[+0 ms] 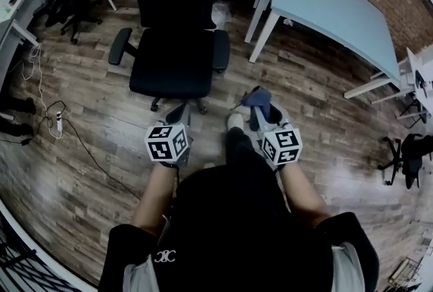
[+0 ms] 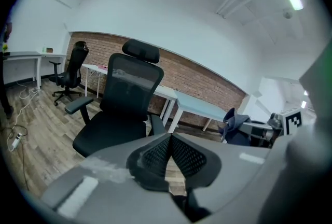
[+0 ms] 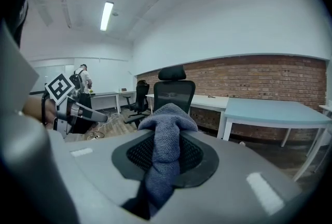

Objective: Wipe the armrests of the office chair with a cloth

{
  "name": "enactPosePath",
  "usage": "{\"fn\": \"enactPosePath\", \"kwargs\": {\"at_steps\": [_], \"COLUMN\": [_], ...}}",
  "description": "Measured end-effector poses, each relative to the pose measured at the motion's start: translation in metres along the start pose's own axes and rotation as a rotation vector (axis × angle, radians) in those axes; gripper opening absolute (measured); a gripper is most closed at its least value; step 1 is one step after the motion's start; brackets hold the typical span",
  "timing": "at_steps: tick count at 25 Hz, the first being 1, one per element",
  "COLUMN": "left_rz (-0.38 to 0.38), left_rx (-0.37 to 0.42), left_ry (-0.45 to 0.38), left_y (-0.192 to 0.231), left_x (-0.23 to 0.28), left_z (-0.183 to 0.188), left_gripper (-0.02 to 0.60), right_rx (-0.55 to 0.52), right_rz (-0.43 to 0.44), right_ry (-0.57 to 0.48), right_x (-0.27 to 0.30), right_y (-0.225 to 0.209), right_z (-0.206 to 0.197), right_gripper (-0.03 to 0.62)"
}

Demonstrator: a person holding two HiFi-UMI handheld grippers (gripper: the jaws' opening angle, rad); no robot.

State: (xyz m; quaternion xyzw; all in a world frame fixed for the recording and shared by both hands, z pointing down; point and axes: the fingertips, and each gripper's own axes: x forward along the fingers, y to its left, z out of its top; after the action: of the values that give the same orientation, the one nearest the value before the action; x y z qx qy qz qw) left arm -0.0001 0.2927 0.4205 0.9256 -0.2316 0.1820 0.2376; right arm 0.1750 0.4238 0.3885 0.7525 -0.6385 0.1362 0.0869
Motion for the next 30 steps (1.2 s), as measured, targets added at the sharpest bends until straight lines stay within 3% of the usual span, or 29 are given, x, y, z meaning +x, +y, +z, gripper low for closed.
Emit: {"fn": "enactPosePath", "kwargs": {"at_steps": [8, 17, 20, 24, 30], "left_rz": [0.083, 0.086, 0.132, 0.229, 0.289], "left_rx": [-0.007, -0.015, -0.014, -0.040, -0.090], "left_ry": [0.010, 0.023, 0.040, 0.050, 0.089], "left_y": [0.034, 0.015, 0.022, 0.038, 0.055], "left_x": [0.065, 0.168, 0.195, 0.210, 0.209], "left_z": [0.048, 0.111, 0.126, 0.135, 0.116], "left_gripper": [0.006, 0.006, 0.006, 0.006, 0.006], "right_rx": [0.015, -0.011, -0.008, -0.006, -0.014], "right_rz": [0.090, 0.238, 0.285, 0.344, 0.371], "right_ry": [0.020, 0.115, 0.147, 0.201, 0.245], "right_x": [0.098, 0.198, 0.228, 0.263, 0.303], "right_y": [-0.042, -0.110, -0.127, -0.145, -0.148], "right_z": [0.018, 0.033, 0.030, 0.021, 0.009], "right_gripper": [0.084, 0.084, 0.084, 0.084, 0.083]}}
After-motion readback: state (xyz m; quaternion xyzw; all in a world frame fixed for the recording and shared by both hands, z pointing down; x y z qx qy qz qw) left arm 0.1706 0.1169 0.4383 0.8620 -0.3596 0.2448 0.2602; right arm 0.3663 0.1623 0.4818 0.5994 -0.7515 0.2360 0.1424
